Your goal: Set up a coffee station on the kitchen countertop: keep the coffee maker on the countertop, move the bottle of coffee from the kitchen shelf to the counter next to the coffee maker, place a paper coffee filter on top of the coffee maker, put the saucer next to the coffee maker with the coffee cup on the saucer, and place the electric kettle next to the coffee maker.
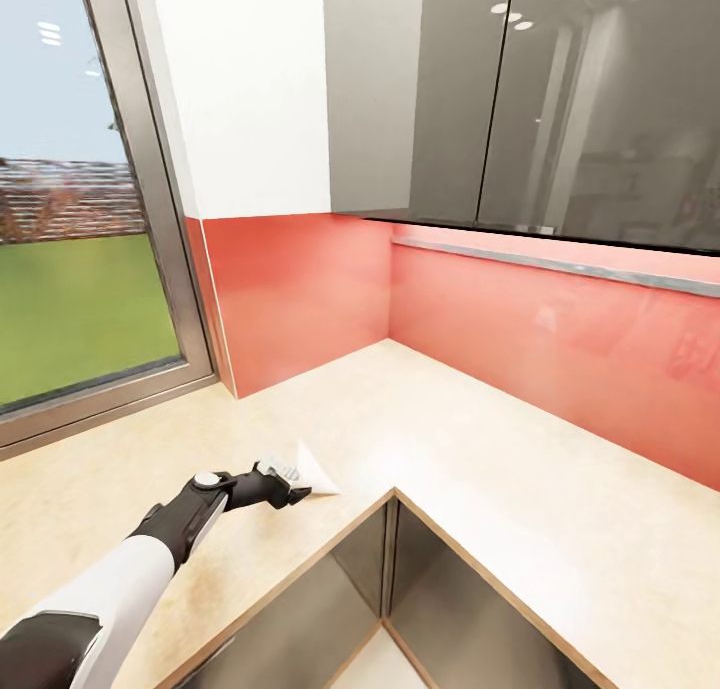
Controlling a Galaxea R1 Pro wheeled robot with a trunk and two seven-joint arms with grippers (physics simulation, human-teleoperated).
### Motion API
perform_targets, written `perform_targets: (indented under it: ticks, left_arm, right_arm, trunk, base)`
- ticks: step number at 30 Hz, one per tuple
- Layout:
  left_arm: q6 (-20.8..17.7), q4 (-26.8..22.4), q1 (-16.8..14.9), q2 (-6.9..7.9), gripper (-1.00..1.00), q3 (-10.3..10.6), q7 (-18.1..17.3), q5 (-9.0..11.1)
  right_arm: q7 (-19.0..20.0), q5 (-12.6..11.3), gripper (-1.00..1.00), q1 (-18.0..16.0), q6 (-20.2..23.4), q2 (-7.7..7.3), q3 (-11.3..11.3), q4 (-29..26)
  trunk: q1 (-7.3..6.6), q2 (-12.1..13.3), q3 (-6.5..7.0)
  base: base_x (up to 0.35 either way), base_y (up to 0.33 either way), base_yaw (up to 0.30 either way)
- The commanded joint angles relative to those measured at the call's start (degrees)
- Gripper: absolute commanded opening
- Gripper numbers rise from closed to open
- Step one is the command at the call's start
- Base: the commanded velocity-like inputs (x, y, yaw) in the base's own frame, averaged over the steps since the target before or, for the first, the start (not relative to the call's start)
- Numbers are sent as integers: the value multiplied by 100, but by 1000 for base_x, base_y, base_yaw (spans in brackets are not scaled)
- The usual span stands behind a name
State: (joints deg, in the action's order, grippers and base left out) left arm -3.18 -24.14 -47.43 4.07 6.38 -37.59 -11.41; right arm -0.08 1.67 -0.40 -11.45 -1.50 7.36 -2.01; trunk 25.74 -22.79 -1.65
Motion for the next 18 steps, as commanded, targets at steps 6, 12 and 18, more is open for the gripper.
perform_targets:
  ticks: [6,12,18]
  left_arm:
    - [-33,-9,-3,6,100,0,-21,-24]
    - [-34,-3,-3,6,100,11,-21,-25]
    - [-33,-3,62,2,100,12,-16,-25]
  right_arm:
    - [-1,18,100,-4,-18,1,35,0]
    - [-1,18,100,-4,-20,1,33,-1]
    - [-1,18,100,-4,-21,1,35,-1]
  trunk:
    - [4,-13,-13]
    - [4,-13,-13]
    - [4,-13,-13]
  base:
    - [6,-5,0]
    - [46,-69,0]
    - [62,-60,0]
